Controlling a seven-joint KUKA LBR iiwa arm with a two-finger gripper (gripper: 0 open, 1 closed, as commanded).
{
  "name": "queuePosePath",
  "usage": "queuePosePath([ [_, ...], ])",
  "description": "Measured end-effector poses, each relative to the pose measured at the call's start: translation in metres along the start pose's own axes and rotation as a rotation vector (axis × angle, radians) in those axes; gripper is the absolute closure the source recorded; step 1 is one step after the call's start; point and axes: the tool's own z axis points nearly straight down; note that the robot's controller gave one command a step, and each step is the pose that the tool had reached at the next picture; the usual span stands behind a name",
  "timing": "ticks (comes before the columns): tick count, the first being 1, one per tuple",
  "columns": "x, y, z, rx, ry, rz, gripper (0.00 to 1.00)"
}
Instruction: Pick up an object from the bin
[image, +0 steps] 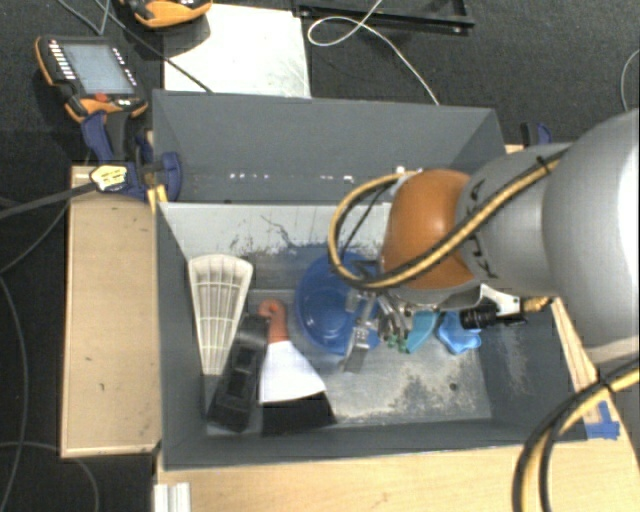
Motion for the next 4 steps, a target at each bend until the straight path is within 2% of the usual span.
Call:
queuePosePath([
  [1,0.002,0.004,0.032,0.001,0.002,0.005,1.00],
  [2,0.003,0.005,0.019,0.001,-0.001,-0.029,1.00],
  [3,-0.021,0.005,-0.100,0.001,0.003,0.019,1.00],
  [4,-0.029,-0.005,0.002,0.000,-0.005,0.036,1.00],
])
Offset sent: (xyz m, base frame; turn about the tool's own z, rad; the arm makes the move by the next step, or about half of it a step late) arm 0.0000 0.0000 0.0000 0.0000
